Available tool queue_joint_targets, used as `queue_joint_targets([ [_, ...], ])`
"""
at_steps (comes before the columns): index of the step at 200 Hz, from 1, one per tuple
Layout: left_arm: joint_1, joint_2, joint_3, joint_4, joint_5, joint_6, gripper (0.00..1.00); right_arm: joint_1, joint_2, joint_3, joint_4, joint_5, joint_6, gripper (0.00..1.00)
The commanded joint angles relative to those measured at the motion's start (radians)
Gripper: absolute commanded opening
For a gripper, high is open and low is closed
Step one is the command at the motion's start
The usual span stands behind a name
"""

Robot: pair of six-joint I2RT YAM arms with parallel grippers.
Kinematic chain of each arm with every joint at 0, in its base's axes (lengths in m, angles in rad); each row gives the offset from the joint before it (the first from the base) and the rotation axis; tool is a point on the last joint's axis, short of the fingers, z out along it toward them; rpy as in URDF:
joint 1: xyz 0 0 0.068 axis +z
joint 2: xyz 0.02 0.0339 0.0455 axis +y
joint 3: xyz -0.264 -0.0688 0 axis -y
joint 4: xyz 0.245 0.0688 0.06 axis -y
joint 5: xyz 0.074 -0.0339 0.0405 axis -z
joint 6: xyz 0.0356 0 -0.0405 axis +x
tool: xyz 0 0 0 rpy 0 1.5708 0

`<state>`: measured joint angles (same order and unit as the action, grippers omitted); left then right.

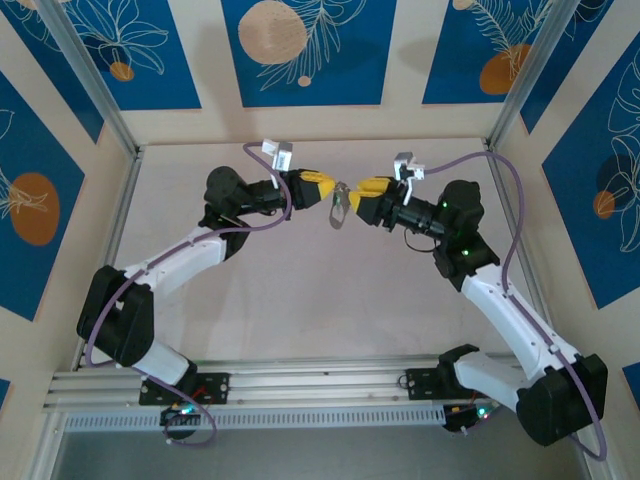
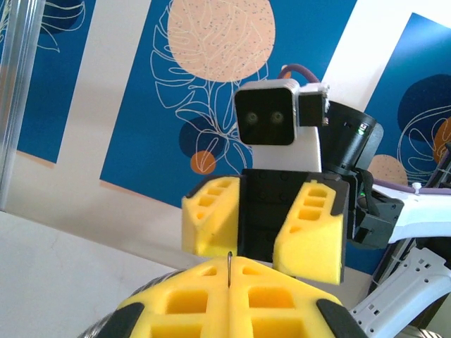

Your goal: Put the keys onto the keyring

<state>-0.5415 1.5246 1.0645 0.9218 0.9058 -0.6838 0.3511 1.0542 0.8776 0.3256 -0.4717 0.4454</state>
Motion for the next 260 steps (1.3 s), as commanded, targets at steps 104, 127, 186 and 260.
queue_joint_targets([
  [104, -0.021, -0.030, 0.003, 0.050, -0.017, -0.005, 0.00, 0.022, 0.125, 0.054, 0.221, -0.065, 0.140, 0.42],
  [127, -0.021, -0.029, 0.004, 0.049, -0.018, -0.004, 0.00, 0.024, 0.117, 0.035, 0.231, -0.060, 0.144, 0.43],
  [186, -0.022, -0.029, 0.003, 0.049, -0.020, -0.003, 0.00, 0.024, 0.087, -0.009, 0.260, -0.054, 0.161, 0.46],
  [260, -0.022, -0.027, 0.006, 0.050, -0.022, -0.002, 0.00, 0.040, 0.104, -0.019, 0.271, -0.066, 0.164, 0.44],
])
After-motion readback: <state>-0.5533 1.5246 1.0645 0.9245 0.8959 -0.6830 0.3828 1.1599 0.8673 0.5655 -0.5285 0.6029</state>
